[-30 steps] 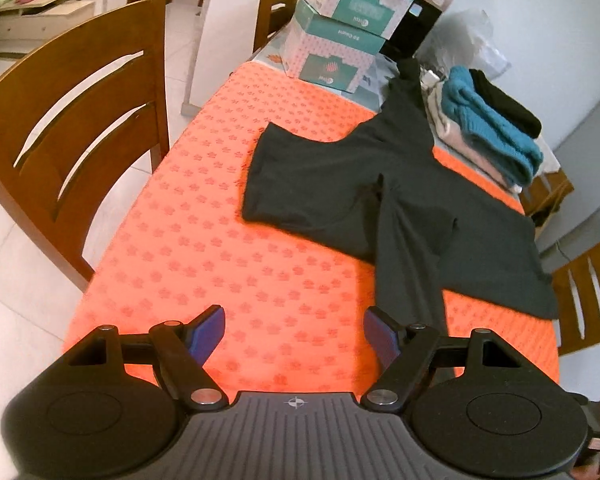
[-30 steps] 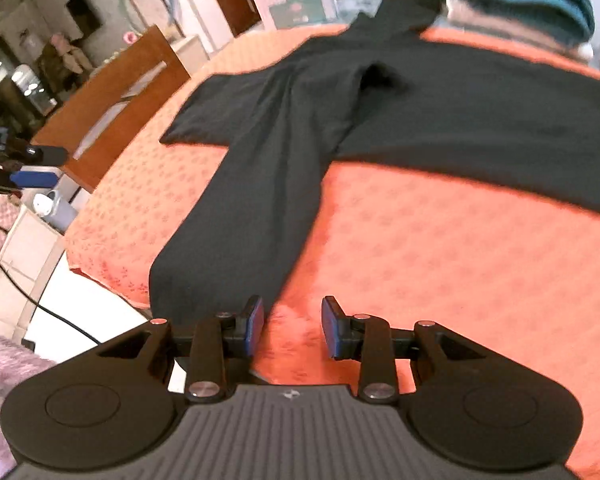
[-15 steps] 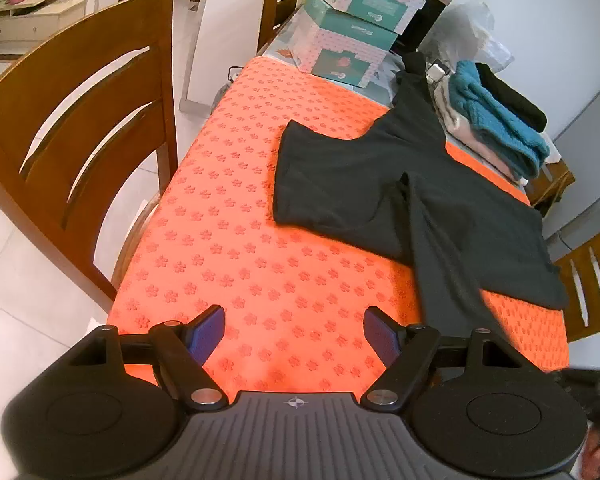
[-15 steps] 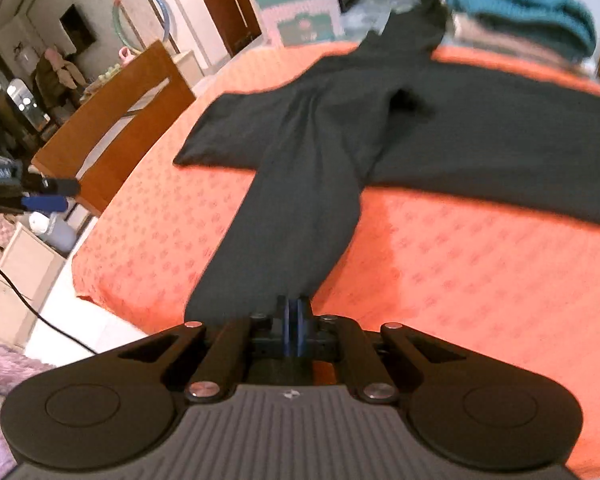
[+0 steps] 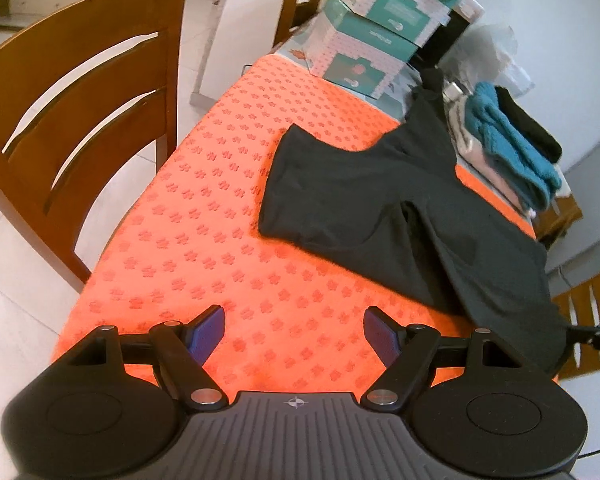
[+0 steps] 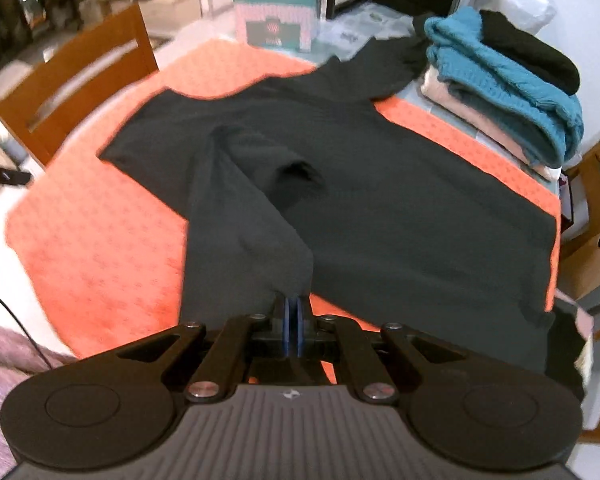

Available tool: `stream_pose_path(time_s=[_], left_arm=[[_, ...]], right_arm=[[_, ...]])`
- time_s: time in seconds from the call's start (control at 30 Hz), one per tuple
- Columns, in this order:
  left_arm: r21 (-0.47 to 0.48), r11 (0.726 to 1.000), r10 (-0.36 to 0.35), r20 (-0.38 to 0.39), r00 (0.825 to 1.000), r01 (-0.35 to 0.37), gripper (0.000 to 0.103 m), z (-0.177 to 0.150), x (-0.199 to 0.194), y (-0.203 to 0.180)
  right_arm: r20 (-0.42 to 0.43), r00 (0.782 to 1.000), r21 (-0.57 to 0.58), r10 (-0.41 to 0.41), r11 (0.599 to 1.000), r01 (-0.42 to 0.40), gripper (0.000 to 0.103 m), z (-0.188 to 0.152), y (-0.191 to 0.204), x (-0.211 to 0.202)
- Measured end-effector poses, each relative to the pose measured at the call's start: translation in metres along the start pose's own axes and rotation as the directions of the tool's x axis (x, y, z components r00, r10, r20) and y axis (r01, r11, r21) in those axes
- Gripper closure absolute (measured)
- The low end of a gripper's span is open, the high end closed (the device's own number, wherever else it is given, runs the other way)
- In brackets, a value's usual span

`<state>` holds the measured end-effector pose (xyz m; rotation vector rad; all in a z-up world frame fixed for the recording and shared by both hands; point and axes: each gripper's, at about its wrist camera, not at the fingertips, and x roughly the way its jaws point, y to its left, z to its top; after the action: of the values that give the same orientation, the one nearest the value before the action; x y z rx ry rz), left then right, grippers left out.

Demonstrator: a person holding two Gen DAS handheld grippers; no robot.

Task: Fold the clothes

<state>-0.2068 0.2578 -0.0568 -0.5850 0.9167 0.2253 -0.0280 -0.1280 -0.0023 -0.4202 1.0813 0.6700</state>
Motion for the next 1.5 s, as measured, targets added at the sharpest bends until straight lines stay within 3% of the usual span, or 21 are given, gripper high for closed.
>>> stream_pose_path(time_s=[0.27,0.4,0.57,0.9,1.13,1.5], left_arm=[[-0.059,0.996,0.064,0.049,0.997,-0.061,0.025,0.005,0.006,-0.029],[-0.073,0.993,0.093,0.065,0.993,-0.088,0.025,0.006,0.006,-0.046],[-0.064,0.991,0.12,0.063,0.991,-0.116,0.025,0.007,0.007,-0.064],[0.023,0.996,0.082,-0.005,0.997,-0.082,0.025,0.03,0.042,-0.088],[0.118,0.993,0.038,-0.05,0.998,-0.031,0.025,0.053,0.071,-0.098],[0.187,0.982,-0.003,-0.101,0.995,0.022,0.025,0.067,0.102,-0.103]], right_arm=[[-0.017,1.0,0.029,-0.017,0.999,0.017,0.097,0.007,-0.053,0.055],[0.025,0.999,0.018,-0.044,0.999,0.043,0.072,0.005,-0.064,0.061],[0.109,0.991,0.016,-0.074,0.997,0.072,0.057,-0.002,-0.075,0.045],[0.153,0.981,0.204,-0.116,0.975,0.084,0.056,-0.042,-0.085,0.015],[0.1,0.982,0.385,-0.162,0.916,0.112,0.055,-0.078,-0.077,0.018],[0.066,0.975,0.514,-0.213,0.845,0.15,0.055,-0.105,-0.062,0.02]])
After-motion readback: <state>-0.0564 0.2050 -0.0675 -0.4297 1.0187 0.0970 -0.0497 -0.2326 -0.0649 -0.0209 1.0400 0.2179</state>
